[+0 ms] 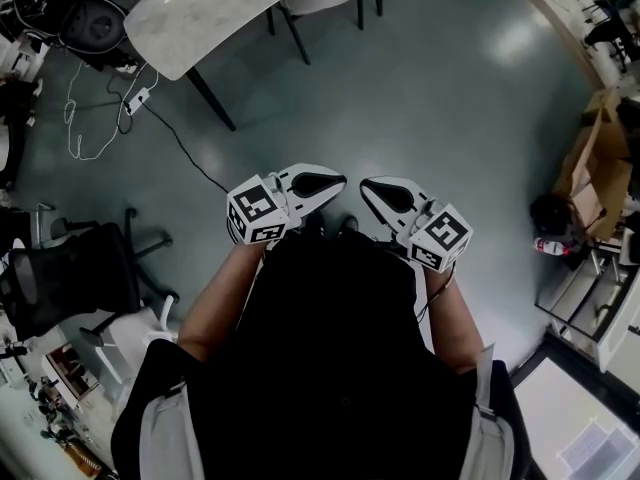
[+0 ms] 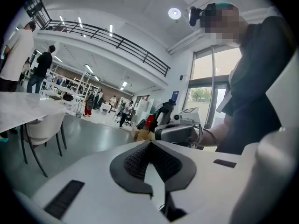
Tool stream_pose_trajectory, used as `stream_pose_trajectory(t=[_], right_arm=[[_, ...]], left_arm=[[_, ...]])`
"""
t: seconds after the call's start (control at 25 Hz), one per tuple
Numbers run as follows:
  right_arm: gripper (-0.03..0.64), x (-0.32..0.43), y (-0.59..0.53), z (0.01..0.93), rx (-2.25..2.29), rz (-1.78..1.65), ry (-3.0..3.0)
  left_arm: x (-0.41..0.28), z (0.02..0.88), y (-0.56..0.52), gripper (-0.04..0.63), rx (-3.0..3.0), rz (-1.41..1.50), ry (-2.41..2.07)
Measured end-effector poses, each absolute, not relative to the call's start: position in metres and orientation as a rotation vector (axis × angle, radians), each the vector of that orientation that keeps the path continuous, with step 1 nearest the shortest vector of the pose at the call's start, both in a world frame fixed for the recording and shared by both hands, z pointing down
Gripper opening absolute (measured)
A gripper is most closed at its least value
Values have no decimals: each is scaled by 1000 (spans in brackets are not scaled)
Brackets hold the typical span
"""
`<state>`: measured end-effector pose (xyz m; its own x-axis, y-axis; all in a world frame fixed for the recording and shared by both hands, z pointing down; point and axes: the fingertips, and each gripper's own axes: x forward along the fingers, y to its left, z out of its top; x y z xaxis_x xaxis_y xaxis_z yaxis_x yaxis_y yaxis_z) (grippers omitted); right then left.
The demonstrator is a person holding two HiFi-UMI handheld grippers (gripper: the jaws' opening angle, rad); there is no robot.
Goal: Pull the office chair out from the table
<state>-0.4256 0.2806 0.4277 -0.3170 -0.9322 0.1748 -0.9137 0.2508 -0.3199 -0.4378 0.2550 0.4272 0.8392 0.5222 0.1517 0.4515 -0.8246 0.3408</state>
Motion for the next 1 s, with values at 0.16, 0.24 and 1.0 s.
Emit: stream_pose_trajectory(t=[0.16, 0.24, 1.0], right_arm=[[20, -428, 285, 428, -1809, -574, 2458], [20, -429, 287, 428, -1811, -567, 2473], [20, -420, 309, 438, -1815, -591, 2468]], left_arm=[[-440, 426, 259, 12, 2734, 345, 739], [-441, 426, 259, 12, 2742, 348, 739], [-436, 430, 277, 12, 2709, 369, 699]])
